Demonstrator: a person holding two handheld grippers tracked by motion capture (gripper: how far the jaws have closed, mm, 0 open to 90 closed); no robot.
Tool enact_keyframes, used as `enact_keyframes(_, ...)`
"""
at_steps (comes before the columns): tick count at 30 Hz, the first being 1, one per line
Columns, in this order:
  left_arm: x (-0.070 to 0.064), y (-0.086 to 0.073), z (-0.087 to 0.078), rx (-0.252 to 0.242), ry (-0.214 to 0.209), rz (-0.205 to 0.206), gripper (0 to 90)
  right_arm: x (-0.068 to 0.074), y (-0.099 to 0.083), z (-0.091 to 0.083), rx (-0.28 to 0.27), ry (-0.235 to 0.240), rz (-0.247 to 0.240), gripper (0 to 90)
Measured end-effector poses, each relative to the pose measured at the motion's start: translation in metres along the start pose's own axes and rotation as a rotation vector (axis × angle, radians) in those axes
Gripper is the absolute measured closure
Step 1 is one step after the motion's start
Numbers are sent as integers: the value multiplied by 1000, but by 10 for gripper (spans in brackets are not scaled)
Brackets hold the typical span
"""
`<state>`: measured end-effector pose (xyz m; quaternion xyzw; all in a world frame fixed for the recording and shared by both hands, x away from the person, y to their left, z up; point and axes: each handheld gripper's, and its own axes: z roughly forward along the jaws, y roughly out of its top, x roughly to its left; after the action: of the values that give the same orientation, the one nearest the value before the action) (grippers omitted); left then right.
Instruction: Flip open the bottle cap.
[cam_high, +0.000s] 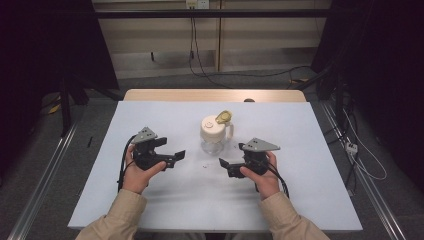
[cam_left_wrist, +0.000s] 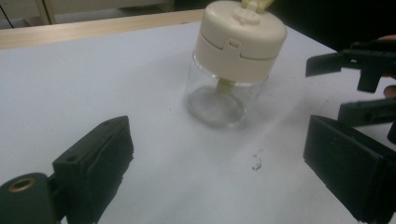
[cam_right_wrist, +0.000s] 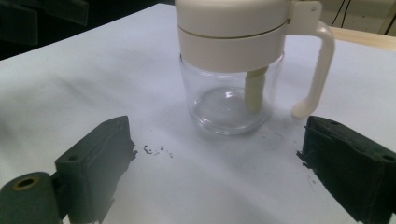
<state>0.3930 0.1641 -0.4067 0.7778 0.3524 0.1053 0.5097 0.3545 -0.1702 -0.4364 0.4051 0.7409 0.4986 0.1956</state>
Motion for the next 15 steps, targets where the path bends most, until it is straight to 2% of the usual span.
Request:
enact_keyframes(5, 5, -11, -11, -11, 25, -3, 70, -1, -3, -8, -14, -9, 4, 81)
enact_keyframes(9, 8, -19, -19, -14, 9, 5, 60, -1, -5, -13, -6, 7, -1, 75)
enact_keyframes(15, 11, -27, -30, -13, 10, 7, 56, -1, -9, -23, -5, 16, -21, 75)
